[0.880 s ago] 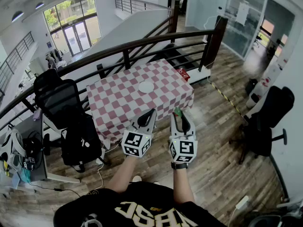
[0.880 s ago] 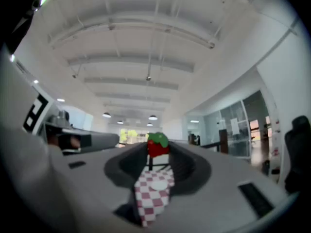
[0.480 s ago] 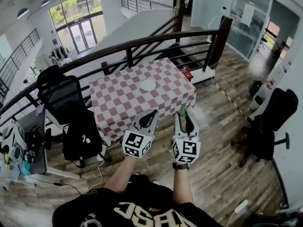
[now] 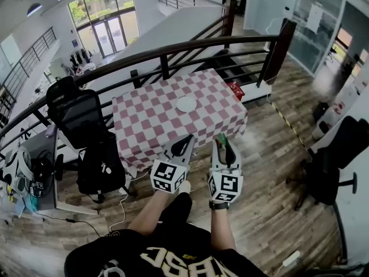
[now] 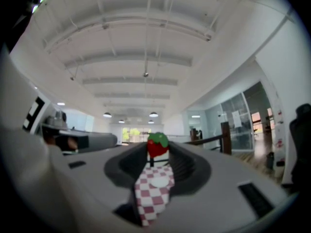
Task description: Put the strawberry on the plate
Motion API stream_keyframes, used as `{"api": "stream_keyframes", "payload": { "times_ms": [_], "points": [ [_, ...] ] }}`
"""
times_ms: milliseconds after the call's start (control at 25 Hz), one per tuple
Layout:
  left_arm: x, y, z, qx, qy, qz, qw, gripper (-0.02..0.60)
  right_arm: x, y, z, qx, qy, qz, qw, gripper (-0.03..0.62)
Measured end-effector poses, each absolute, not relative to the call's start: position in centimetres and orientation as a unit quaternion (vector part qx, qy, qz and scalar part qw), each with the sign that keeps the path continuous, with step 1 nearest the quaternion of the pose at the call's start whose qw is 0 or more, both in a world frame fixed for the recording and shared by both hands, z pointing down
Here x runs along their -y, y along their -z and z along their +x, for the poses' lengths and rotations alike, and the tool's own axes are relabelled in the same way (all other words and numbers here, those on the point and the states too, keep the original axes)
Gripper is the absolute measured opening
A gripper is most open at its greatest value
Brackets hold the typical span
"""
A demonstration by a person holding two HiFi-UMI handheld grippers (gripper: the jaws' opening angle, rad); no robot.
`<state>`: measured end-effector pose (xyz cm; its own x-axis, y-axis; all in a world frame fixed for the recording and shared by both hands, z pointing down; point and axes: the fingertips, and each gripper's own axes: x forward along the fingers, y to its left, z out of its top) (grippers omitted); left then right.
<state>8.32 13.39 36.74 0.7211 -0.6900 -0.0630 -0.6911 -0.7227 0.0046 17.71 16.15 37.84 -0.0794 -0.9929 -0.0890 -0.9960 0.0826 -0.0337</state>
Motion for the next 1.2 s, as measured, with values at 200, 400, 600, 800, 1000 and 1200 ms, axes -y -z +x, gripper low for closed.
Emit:
{"api": "stream_keyframes", "payload": {
  "times_ms": [200,400,600,800,1000,1200],
  "points": [
    [-5.9,-37.8,10.2,-0.371,-0.04,-0.928,-0.005,0.015,-9.5,-38.5,19.7,-0.732,-0.016,-0.681,0.027,0.143],
    [4.1,-36.4,10.8,-0.383,-0.061,-0.922,-0.012,0.015,0.2,-36.9,20.5,-0.739,-0.03,-0.673,0.013,0.143],
    [13.1,-35.8,10.1,-0.393,-0.072,-0.916,-0.016,0.015,8.9,-36.2,19.6,-0.75,-0.042,-0.66,-0.004,0.143],
    [20.8,-37.2,8.3,-0.402,-0.065,-0.913,-0.025,0.015,16.9,-38.1,18.0,-0.76,-0.022,-0.649,-0.015,0.143],
    [25.4,-39.9,7.2,-0.409,-0.052,-0.91,-0.046,0.015,21.6,-40.4,16.4,-0.774,-0.014,-0.632,-0.042,0.143],
    [27.2,-43.0,6.8,-0.401,-0.025,-0.913,-0.062,0.015,24.2,-43.4,16.0,-0.786,0.009,-0.614,-0.074,0.143]
  ]
}}
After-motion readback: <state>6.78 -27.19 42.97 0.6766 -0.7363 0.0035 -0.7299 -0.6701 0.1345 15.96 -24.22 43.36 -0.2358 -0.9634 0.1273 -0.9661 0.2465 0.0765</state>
